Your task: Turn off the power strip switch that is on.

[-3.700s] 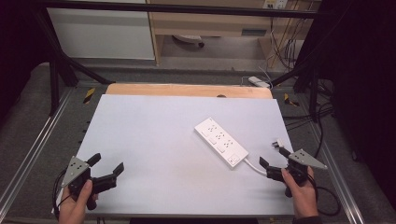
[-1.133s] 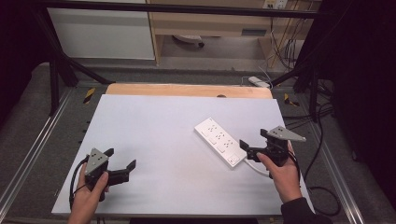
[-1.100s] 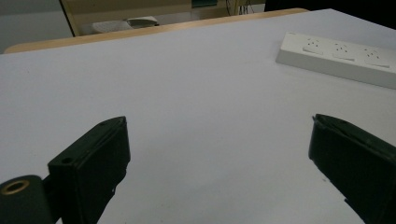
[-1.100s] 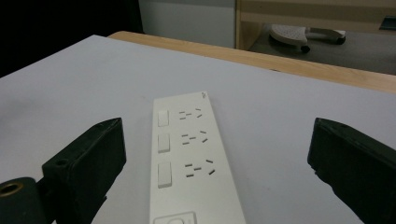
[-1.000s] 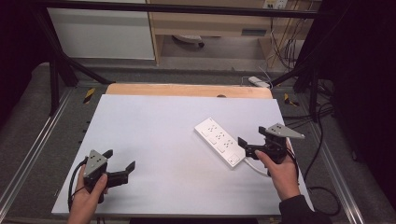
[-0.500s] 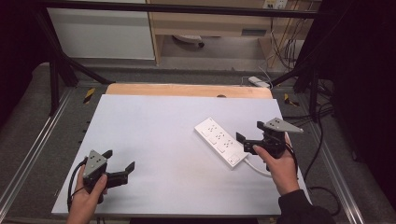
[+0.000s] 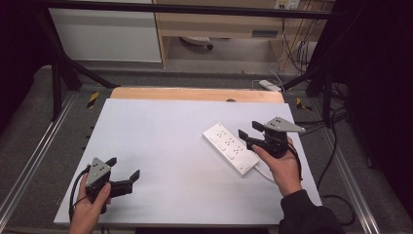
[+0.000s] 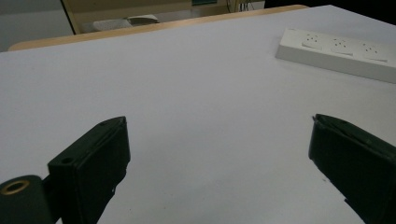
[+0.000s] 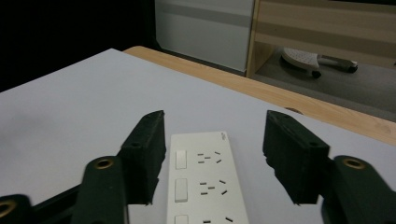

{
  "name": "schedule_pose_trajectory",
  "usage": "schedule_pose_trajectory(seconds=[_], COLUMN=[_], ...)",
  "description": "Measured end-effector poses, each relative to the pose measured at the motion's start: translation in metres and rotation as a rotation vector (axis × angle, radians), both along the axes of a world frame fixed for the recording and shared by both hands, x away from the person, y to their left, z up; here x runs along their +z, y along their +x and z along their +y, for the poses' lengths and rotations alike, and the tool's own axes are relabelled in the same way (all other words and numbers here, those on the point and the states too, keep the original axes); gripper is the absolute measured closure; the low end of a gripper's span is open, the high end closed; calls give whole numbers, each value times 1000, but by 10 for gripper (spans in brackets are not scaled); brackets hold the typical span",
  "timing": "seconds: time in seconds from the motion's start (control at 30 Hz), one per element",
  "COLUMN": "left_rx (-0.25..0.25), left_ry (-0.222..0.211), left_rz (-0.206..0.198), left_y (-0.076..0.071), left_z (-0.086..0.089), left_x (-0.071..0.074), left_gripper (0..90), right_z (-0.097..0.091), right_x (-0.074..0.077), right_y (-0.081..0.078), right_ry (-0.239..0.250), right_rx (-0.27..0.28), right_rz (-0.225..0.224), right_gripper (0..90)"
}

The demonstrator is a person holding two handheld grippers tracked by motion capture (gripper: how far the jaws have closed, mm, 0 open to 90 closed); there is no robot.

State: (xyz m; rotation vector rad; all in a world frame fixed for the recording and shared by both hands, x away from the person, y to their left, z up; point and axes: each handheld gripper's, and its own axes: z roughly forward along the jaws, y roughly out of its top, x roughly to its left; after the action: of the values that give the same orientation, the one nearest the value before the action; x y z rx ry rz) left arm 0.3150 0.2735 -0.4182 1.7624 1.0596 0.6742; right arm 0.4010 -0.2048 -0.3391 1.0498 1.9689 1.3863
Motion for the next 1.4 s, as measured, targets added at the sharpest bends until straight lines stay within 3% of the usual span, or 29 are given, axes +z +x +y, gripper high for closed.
schedule_pose_trajectory(seconds=[0.07, 0.27, 0.47, 0.63, 1.4], left_rx=[-5, -4, 0, -4, 16], left_ry=[7, 12, 9, 14, 12], left_rz=[0, 1, -6, -10, 3], left_y=[1, 0, -1, 0, 2], left_z=[-1, -1, 0, 1, 5], left_x=[-1, 0, 0, 0, -1], left_gripper=[53, 53, 53, 53, 53], right_z=[6, 11, 16, 22, 45], right_x=[0, 2, 1, 0, -13], right_y=[2, 8, 18, 24, 43], right_ry=[-9, 12, 32, 3, 29], right_rx=[10, 6, 2, -12, 55], right_rz=[-2, -45, -58, -53, 46], right_gripper=[540, 777, 890, 900, 900])
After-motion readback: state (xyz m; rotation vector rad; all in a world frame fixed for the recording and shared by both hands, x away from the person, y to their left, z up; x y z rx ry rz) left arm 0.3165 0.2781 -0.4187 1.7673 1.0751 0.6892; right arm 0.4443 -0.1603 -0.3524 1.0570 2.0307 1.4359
